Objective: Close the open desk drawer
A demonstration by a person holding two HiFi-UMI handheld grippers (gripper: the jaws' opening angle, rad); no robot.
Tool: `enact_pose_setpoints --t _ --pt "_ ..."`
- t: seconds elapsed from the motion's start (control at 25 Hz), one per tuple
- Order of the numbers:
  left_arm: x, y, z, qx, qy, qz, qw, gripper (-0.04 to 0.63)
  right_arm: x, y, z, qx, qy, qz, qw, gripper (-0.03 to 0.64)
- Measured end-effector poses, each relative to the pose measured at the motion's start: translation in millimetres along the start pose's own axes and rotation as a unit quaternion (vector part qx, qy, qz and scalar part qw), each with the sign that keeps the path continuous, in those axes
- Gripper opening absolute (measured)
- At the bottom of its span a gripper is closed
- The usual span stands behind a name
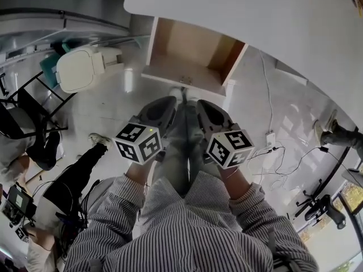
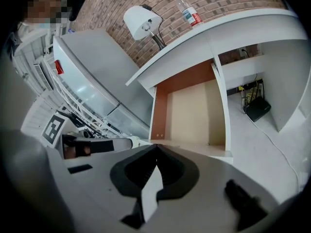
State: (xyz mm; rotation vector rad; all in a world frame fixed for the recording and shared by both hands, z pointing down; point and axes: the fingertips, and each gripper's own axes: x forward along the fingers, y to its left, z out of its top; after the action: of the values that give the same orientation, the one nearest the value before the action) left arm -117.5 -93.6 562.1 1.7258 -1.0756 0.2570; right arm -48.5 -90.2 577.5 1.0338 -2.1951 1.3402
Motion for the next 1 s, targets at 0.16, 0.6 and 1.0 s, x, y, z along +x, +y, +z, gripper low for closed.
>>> enact_pose_setpoints --t 0.16,0.6,1.0 --pt "15.1 5.0 -6.7 -0.001 0.005 -0.003 1.0 0.012 11.4 -10.4 -11.7 0.006 0.009 0.0 1.0 0.015" --pt "48.1 29.0 -28.0 -0.006 0.018 -0.002 0.9998 0.012 29.6 -41.7 -31.1 0.032 0.001 -0.037 0.999 0.015" --pt "63.2 56.2 -42.9 -0.009 0.023 0.028 0.9993 0.012 40.4 -66.3 -50.2 0.053 -0.003 -0.092 0.994 0.015"
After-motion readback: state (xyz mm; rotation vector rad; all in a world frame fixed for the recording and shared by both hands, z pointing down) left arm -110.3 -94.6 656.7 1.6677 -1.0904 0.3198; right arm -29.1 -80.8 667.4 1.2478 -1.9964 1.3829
